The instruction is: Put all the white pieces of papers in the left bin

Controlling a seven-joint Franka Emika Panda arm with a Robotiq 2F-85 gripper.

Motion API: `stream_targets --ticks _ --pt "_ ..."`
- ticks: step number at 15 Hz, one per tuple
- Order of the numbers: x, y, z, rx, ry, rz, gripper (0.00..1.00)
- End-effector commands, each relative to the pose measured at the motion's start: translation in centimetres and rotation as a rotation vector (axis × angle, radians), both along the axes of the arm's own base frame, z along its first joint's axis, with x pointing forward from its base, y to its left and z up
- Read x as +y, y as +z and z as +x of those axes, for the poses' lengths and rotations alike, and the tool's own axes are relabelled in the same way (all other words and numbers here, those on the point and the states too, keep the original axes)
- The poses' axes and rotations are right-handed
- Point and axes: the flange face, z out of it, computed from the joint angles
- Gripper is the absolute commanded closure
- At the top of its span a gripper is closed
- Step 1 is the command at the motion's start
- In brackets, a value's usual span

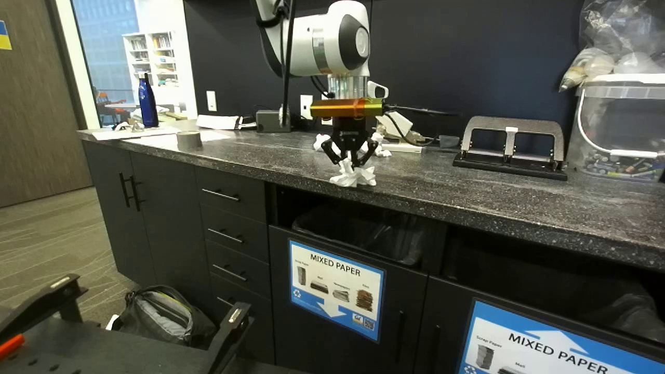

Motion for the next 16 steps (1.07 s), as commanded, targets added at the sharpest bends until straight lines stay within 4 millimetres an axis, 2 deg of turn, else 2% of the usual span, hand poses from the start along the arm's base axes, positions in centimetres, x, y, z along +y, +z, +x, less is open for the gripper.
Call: stream_targets --ticks 1,6,11,13,16 --pt "2.1 0.0 -7.1 0.078 0.02 0.119 0.9" --pt "4.3 -2.2 -14.7 0.019 -0.01 0.168 0.9" --pt "7.4 -6.4 -20.1 -0.1 -0.029 0.167 0.9" --pt "8.7 -8.2 -21.5 -0.142 -0.031 0.157 0.9" --pt "10.2 -9.6 -21.0 -0.272 -0.044 0.154 0.9"
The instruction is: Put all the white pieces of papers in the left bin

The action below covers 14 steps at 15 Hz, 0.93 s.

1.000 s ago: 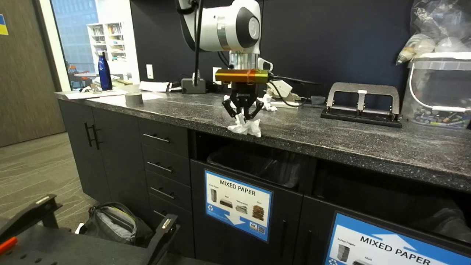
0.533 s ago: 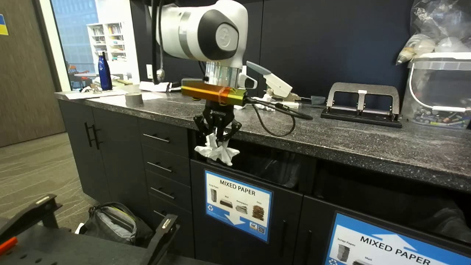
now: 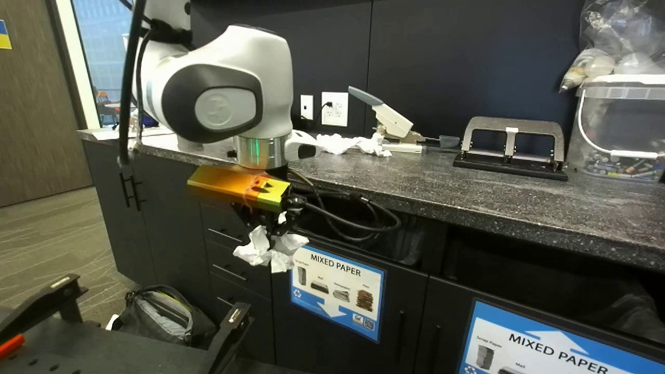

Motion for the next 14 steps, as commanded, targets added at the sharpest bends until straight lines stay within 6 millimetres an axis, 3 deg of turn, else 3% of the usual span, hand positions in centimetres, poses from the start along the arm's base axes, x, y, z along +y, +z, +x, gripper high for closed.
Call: stream_targets --ticks 1,7,9,14 --pt "0.9 -1.5 0.9 -0.159 -0.014 -0.008 0.9" --pt "0.4 -8.5 0.8 -0.335 -0.004 -0.046 0.9" --pt "-0.3 -10.7 2.4 -0.383 -0.012 -0.059 0.9" --pt "-2.4 -12.3 7.3 -0.551 -0.004 -0.067 0.9"
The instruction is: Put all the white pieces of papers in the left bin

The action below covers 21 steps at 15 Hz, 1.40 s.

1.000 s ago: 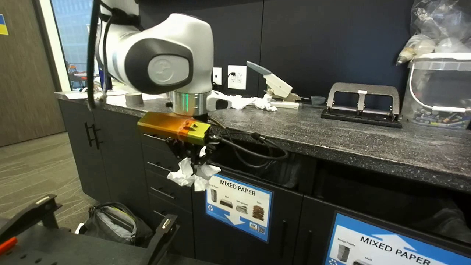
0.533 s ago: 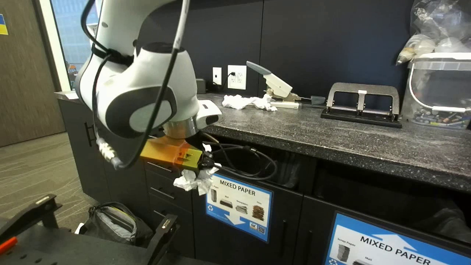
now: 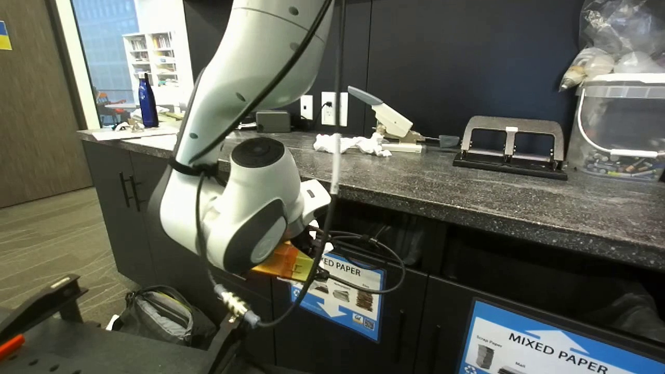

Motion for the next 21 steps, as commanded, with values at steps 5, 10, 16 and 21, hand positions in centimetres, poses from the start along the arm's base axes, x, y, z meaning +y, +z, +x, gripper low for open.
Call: stream_targets --ticks 5,10,16,21 --pt "-1.6 0.5 7.0 -0.256 -0.053 -0.044 0.9" --pt "-2.2 -0.4 9.4 -0.329 -0.081 -0.058 0.9" --pt "-3.0 -2.5 11.0 -0.391 -0.177 -0.012 0.89" --pt "-3.1 -3.9 12.1 -0.44 -0.235 0.011 0.88"
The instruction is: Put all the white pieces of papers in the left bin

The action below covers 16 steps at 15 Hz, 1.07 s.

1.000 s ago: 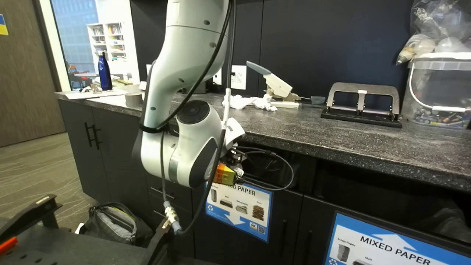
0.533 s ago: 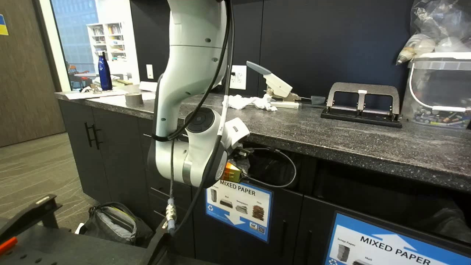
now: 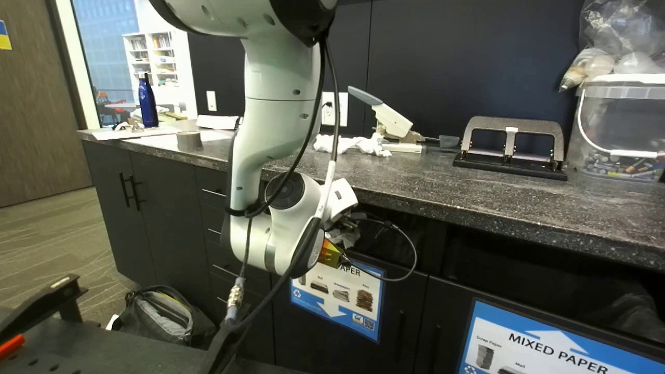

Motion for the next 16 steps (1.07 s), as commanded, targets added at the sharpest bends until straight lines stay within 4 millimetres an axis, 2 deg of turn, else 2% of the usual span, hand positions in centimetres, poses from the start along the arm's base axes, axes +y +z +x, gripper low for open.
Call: stream_targets --ticks 1,4,5,7,8,15,16 --pt "0.2 -1.3 1.2 -0.088 -0.04 0.011 0.89" --pt "0.2 -1.7 1.9 -0.101 -0.055 0.009 0.89" --pt "0.3 -1.8 2.0 -0.1 -0.062 0.012 0.64" --pt "0.4 -1.9 2.2 -0.095 -0.06 0.008 0.63" --pt "0.5 -1.7 2.1 -0.09 -0.057 0.009 0.58" --pt "2.0 0.5 0.4 -0.061 -0.021 0.005 0.04" --pt "2.2 1.0 -0.1 -0.062 -0.02 -0.002 0.01"
